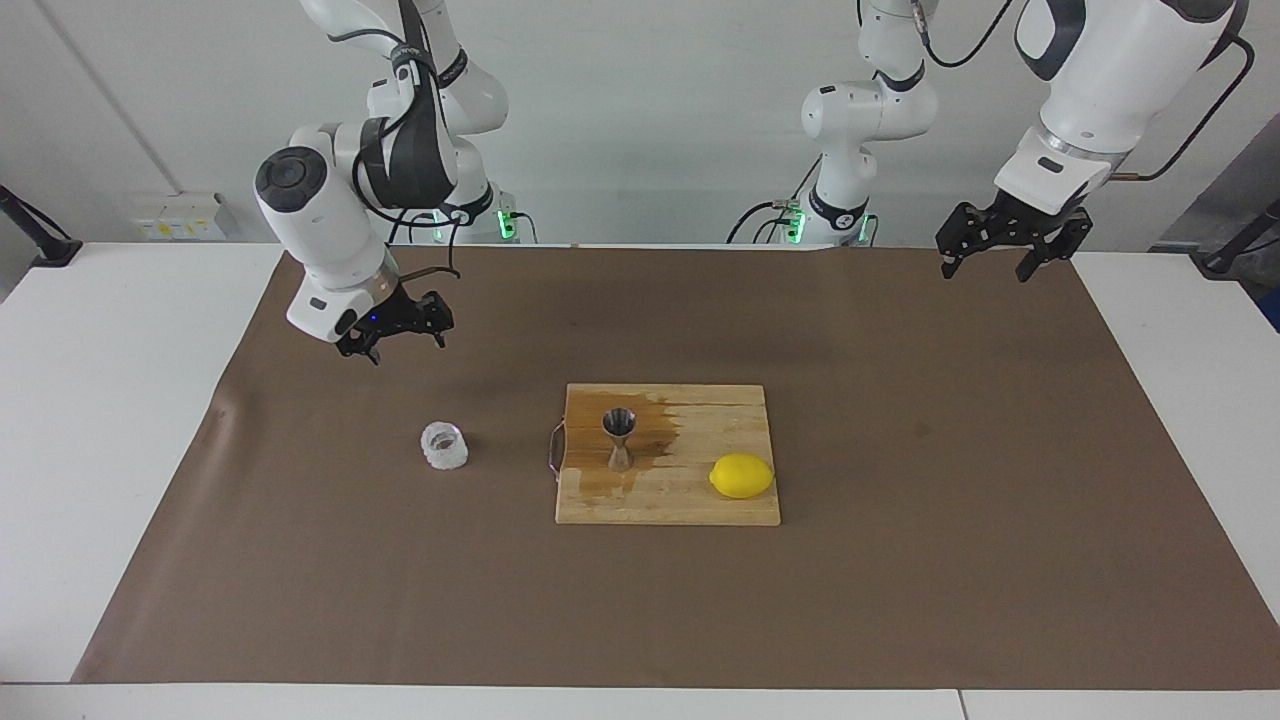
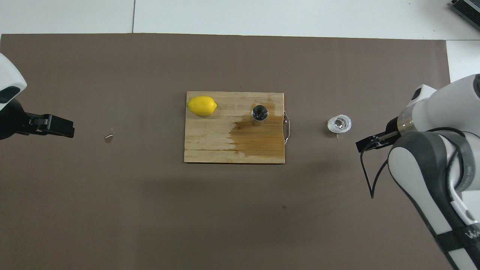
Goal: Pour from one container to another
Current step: 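Open the right gripper and draw it back from the white cup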
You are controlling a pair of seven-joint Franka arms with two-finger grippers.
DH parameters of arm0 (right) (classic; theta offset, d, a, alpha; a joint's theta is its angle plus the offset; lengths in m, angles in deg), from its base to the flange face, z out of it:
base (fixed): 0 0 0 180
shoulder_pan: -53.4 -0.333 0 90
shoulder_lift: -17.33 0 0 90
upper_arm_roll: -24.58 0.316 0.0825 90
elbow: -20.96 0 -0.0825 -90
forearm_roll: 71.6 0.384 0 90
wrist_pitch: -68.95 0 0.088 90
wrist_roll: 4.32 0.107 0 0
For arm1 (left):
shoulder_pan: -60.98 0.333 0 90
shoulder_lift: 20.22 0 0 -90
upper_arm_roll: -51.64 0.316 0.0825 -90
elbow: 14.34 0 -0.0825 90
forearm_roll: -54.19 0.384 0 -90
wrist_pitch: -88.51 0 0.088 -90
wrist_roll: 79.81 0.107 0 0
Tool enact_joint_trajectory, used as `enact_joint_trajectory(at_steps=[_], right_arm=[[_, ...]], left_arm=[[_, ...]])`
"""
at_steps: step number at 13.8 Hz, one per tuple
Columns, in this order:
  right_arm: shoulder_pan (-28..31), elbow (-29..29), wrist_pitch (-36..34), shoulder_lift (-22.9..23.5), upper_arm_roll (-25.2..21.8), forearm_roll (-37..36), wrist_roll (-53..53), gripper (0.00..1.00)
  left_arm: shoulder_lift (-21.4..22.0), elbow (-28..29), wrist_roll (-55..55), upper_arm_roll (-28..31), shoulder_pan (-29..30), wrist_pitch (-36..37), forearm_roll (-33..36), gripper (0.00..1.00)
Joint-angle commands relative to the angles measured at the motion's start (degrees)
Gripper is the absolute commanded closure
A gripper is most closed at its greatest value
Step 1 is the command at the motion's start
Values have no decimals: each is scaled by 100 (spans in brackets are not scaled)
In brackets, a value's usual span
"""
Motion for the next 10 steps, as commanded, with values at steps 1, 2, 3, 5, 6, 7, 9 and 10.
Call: enact_joint_trajectory(at_steps=[1,2,3,5,6,7,9,10], right_arm=[[226,849,-982,-64,-30,-10,848,0],[236,1149,-1256,-81,-39,-27,991,0],[253,1326,-1302,-177,-57,-27,966,0],[323,1695,-1477,-292,-48,-106,669,0],[324,1827,-1444,-345,-57,-132,615,0],[341,1898,-1495,-432,-66,-141,632,0],[507,1716,-1487,-617,-39,-150,640,0],[508,1723,-1539,-626,-48,-141,641,0]], left_arm=[[100,53,36,20,29,71,-58,0],[100,53,36,20,29,71,-58,0],[100,53,27,20,29,71,-58,0],[100,53,27,20,29,71,-58,0],[100,53,27,20,29,71,-58,0],[100,53,27,20,29,71,-58,0],[100,53,36,20,29,80,-58,0],[100,53,36,20,29,72,-58,0]])
